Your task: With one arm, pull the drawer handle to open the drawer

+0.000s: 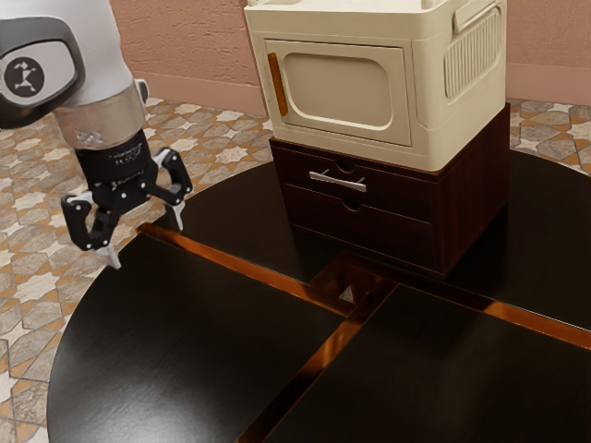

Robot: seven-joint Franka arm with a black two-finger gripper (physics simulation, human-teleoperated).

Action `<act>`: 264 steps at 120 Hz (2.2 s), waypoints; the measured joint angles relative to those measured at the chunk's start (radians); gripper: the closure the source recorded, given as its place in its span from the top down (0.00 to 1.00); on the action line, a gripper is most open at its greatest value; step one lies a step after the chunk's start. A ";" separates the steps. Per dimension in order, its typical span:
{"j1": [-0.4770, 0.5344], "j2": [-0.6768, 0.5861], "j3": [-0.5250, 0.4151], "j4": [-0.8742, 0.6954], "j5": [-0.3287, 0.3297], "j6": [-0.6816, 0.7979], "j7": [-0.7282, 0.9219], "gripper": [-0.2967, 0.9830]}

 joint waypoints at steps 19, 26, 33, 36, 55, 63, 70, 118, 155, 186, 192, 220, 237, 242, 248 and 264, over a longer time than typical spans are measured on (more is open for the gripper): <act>0.002 -0.005 0.004 0.002 -0.012 0.037 -0.056 0.77; 0.004 -0.011 0.006 -0.008 -0.007 0.048 -0.073 0.77; -0.001 -0.013 0.006 -0.006 -0.002 0.055 -0.089 0.77; -0.004 -0.013 0.005 -0.005 -0.001 0.058 -0.095 0.77; -0.012 0.153 0.000 0.144 0.001 0.103 -0.128 0.77; -0.020 0.229 -0.001 0.198 -0.001 0.138 -0.137 0.77; -0.027 0.260 -0.002 0.206 -0.002 0.181 -0.144 0.77; -0.071 0.369 -0.003 0.204 -0.008 0.460 -0.176 0.77; -0.057 0.478 -0.005 0.264 -0.008 0.557 -0.190 0.77; -0.051 0.559 -0.018 0.340 -0.008 0.593 -0.190 0.77; -0.051 0.573 -0.018 0.355 -0.008 0.596 -0.189 0.77; -0.037 0.604 -0.021 0.374 -0.008 0.610 -0.181 0.77; -0.024 0.639 -0.024 0.412 -0.008 0.616 -0.174 0.77; -0.023 0.647 -0.028 0.423 -0.008 0.618 -0.172 0.77; -0.023 0.655 -0.030 0.430 -0.008 0.621 -0.169 0.77; -0.023 0.676 -0.032 0.451 -0.008 0.628 -0.162 0.77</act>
